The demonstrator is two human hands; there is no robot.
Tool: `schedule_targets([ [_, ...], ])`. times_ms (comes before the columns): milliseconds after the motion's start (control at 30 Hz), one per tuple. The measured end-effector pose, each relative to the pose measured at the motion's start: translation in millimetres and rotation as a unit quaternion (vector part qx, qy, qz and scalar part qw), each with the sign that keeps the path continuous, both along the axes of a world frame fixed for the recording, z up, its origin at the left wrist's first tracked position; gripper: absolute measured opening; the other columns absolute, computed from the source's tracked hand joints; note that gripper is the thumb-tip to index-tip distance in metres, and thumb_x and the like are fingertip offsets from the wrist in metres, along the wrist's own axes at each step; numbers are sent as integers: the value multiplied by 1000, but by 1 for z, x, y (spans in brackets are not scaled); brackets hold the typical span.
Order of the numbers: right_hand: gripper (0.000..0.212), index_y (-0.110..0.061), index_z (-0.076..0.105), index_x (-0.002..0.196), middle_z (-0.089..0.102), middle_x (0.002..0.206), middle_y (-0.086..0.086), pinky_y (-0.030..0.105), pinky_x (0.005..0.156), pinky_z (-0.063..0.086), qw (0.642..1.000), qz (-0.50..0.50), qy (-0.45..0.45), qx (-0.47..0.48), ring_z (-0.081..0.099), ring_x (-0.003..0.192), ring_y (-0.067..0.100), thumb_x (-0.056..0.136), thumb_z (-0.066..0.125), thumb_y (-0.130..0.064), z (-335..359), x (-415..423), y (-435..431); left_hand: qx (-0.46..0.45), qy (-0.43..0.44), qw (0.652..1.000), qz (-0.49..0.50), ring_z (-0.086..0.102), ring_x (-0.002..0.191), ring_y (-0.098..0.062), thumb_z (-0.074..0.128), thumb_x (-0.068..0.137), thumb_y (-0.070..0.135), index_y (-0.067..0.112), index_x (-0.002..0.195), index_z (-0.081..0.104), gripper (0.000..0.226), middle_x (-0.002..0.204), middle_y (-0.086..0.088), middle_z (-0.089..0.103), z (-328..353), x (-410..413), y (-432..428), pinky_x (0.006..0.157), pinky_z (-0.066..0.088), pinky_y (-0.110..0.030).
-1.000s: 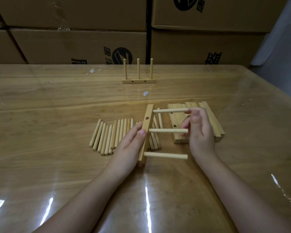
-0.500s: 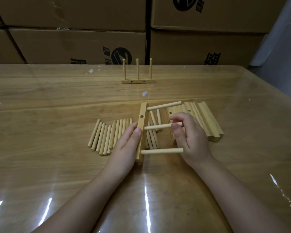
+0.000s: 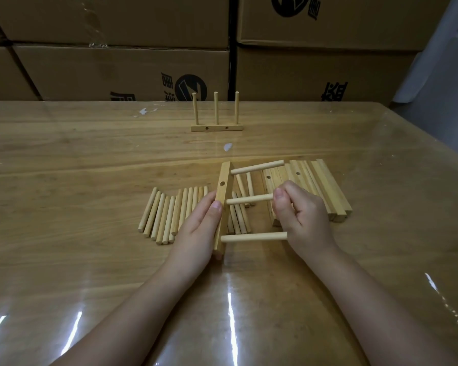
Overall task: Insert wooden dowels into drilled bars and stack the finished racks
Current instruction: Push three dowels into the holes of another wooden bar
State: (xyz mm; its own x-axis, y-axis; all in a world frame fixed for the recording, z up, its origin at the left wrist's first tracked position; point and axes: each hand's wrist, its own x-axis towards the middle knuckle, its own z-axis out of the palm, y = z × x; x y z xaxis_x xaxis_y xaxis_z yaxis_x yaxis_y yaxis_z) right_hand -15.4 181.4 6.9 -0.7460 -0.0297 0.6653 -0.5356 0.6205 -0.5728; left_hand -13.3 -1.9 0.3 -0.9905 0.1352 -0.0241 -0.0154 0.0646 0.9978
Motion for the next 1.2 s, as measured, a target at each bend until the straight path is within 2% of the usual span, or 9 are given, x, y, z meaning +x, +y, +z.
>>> schedule_targets([
  [100, 38, -10, 43, 61, 43, 49, 6, 41, 39, 36, 1000, 2, -2, 0, 40, 43, 19, 94, 35, -28, 1, 0, -1, 1, -3, 1000, -2, 50, 121, -1, 42, 95, 47, 59, 108, 53, 21, 118, 35, 57, 1, 0, 0, 83, 54, -39],
  [233, 40, -10, 44, 62, 46, 50, 8, 44, 40, 39, 1000, 9, -21, -13, 44, 43, 23, 94, 34, -32, 0, -1, 0, -22, -2, 1000, -9, 46, 107, 22, 42, 95, 46, 61, 99, 54, 20, 100, 49, 55, 2, 0, -1, 101, 44, -45],
  [333, 41, -14, 47, 70, 49, 53, 7, 46, 44, 42, 999, 19, -38, -29, 47, 46, 23, 95, 31, -42, -2, -1, -1, -5, 0, 1000, -8, 44, 126, 1, 46, 86, 59, 53, 113, 55, 29, 112, 39, 55, -1, -3, -3, 108, 38, -44],
  [433, 38, -28, 46, 85, 50, 58, -3, 40, 45, 43, 993, 25, -25, -115, 49, 49, 15, 94, 26, -59, -1, 2, -7, 28, -6, 1000, 6, 47, 128, -31, 49, 82, 62, 46, 123, 56, 45, 131, 1, 58, -3, -4, -3, 104, 38, -60],
  [533, 36, -26, 43, 85, 46, 57, -3, 37, 41, 37, 985, 43, 52, -157, 44, 47, 13, 95, 28, -56, 4, 4, -11, 41, -15, 999, 27, 50, 110, -54, 46, 81, 59, 50, 113, 59, 36, 129, -30, 50, -5, -8, -4, 62, 56, -37],
  [700, 40, -18, 46, 102, 50, 60, 1, 13, 52, 38, 994, 79, 65, -26, 45, 52, 7, 97, 25, -52, 3, 11, -18, 75, -14, 997, 22, 61, 52, -13, 47, 84, 55, 42, 123, 55, 42, 123, -37, 48, -12, -14, -5, 41, 46, -26],
  [867, 48, -4, 59, 84, 51, 61, -6, 27, 60, 41, 994, 51, 78, 51, 45, 61, 5, 99, 29, -38, 4, 12, -21, 57, -21, 997, 47, 60, 87, -44, 40, 98, 44, 30, 137, 45, 41, 135, -39, 38, -16, -16, -4, 40, 44, -19],
  [1033, 34, -6, 54, 73, 48, 58, -5, 17, 60, 37, 997, 52, 28, 43, 44, 59, 8, 94, 37, -27, 8, 14, -24, 47, -17, 997, 59, 59, 82, -46, 40, 98, 43, 28, 136, 48, 41, 134, -38, 39, -16, -17, -4, 39, 43, -20],
  [1200, 33, -5, 52, 70, 45, 56, -6, 6, 62, 32, 998, 58, 7, 36, 42, 57, 5, 93, 38, -25, 11, 17, -28, 50, 0, 998, 45, 58, 64, -17, 40, 98, 46, 30, 136, 47, 41, 132, -36, 42, -14, -14, -3, 42, 46, -23],
])
